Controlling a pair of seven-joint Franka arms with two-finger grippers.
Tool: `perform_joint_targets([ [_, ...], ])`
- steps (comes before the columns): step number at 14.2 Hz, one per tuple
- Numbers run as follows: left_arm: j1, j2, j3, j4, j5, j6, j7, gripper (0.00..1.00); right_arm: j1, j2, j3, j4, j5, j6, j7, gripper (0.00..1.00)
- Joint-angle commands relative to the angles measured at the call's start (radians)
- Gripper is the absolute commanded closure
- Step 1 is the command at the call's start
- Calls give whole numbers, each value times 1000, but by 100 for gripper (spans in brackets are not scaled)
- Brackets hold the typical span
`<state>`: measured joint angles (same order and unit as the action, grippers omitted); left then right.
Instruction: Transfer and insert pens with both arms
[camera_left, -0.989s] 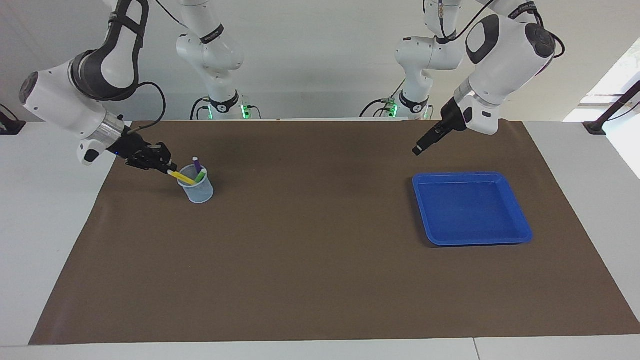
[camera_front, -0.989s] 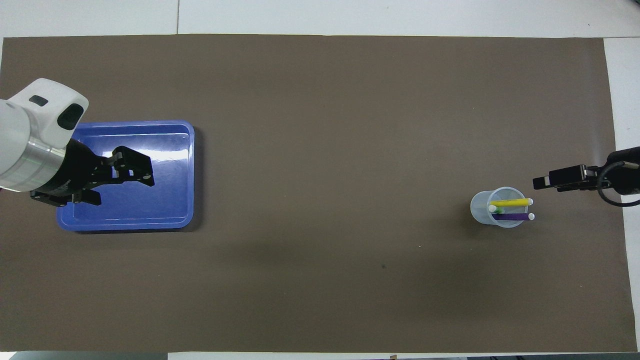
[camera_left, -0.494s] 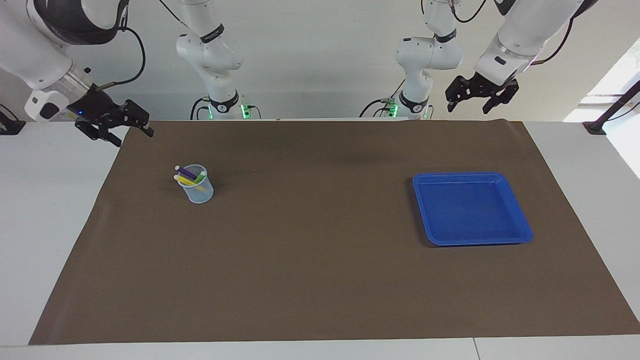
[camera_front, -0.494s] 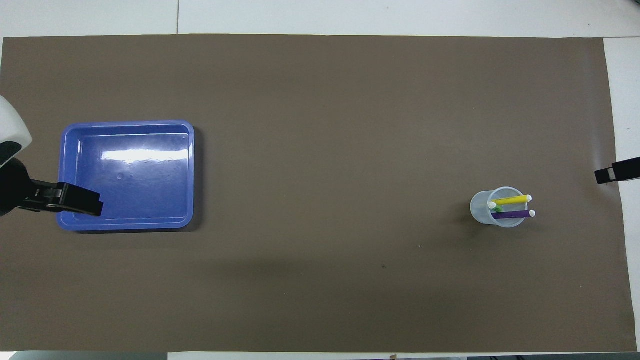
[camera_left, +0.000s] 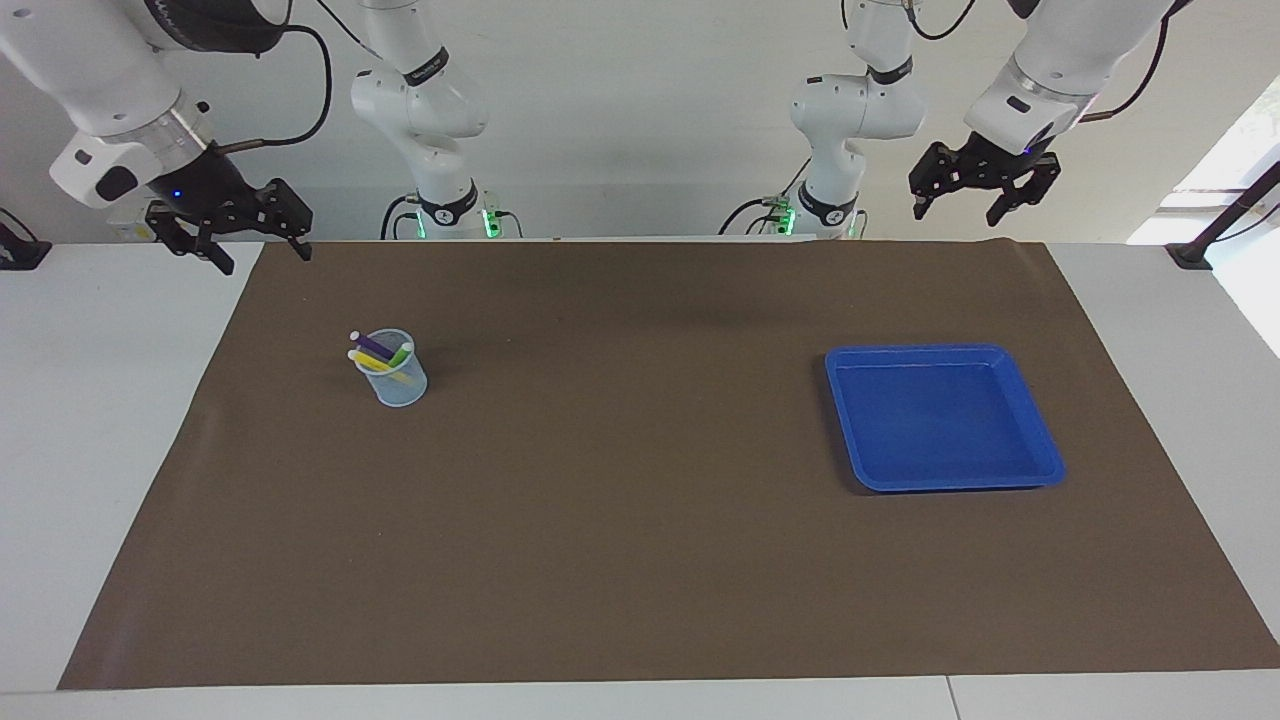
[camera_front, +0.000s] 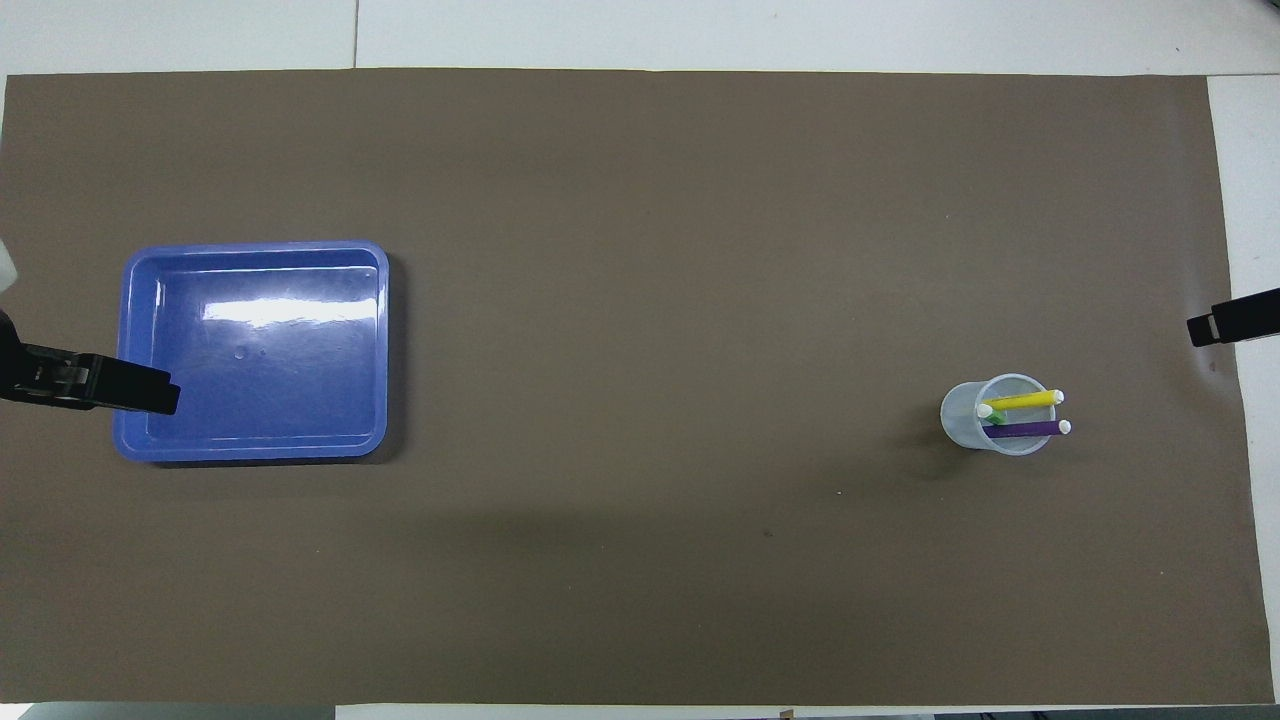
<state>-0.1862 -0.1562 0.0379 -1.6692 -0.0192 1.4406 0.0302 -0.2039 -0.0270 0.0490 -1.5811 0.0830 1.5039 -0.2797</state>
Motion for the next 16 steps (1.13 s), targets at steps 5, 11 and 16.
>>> perform_joint_targets([
  [5, -12, 35, -4, 46, 12, 1, -130, 0, 29, 2, 28, 18, -80, -46, 113, 0],
  [11, -21, 101, 17, 100, 18, -45, -125, 0, 116, 9, -68, 52, -134, -93, 171, 0],
  [16, -12, 99, 19, 105, 13, -55, -125, 0, 172, 5, -113, 52, -129, -114, 171, 0],
])
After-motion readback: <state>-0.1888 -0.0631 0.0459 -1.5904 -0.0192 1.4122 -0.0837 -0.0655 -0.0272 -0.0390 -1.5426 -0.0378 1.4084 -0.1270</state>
